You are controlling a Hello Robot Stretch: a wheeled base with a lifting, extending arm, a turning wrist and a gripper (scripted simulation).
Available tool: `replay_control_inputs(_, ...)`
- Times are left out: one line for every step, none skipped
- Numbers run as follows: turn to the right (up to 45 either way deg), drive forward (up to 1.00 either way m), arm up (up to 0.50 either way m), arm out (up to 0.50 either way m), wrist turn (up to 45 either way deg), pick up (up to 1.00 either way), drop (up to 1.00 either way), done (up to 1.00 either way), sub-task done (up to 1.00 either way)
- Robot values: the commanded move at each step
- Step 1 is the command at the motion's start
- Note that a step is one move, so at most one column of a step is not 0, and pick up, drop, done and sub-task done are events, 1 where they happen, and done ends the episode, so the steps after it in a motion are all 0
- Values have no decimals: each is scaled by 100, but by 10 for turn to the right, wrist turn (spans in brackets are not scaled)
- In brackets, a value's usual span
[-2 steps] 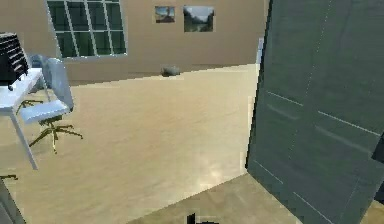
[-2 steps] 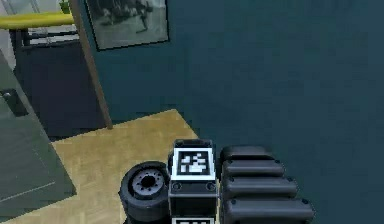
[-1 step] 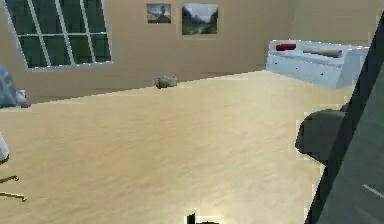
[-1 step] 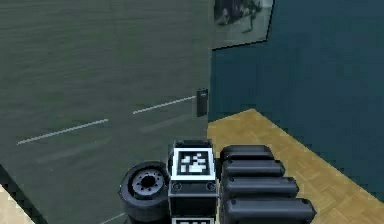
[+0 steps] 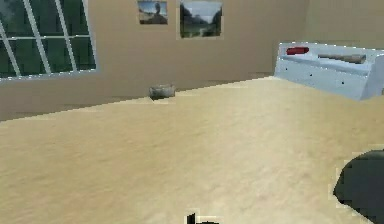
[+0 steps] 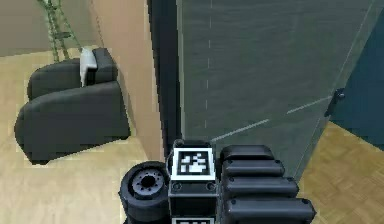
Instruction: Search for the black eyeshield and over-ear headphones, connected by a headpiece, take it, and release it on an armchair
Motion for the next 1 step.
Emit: replay_control_inputs(210, 0, 0, 0, 0, 0, 0, 0, 0)
